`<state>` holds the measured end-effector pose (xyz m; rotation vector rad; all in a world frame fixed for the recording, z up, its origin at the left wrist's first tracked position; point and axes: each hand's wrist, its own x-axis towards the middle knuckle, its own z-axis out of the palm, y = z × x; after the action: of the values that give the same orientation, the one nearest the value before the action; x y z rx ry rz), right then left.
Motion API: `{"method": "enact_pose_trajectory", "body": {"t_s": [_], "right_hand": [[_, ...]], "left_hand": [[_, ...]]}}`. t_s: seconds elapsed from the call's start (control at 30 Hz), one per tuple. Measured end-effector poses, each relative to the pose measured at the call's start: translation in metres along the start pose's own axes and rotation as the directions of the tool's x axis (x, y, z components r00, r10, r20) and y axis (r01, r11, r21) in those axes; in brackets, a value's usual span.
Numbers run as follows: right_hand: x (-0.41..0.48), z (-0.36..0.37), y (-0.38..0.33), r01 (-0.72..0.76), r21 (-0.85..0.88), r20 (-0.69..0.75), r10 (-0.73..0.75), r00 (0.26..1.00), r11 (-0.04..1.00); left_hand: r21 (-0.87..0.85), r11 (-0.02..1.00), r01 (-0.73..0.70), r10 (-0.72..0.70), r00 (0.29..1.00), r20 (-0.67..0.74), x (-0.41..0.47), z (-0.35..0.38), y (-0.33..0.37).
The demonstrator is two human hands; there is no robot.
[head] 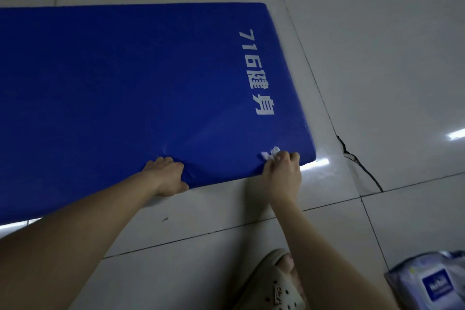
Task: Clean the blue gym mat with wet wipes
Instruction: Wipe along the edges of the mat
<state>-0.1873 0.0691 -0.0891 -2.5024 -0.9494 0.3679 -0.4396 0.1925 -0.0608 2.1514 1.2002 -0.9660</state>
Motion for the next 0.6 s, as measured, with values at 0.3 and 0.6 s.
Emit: {"method": "enact_pose_trajectory", "body": {"t_s": [0.3,0.6], "right_hand": [[-0.08,0.053,-0.065,0.188,0.204,0.25,-0.237,0.939,0.961],[0.019,-0.01,0.017,0.034,-0.019,0.1,-0.032,0.994,0.999]], "left_hand": [[0.016,1.0,0.003,-0.002,1.0,-0.027,0.001,0.002,-0.001],[-0.05,0.999,-0.008,0.004,0.996,-0.088,0.002,0.008,-0.003]]}}
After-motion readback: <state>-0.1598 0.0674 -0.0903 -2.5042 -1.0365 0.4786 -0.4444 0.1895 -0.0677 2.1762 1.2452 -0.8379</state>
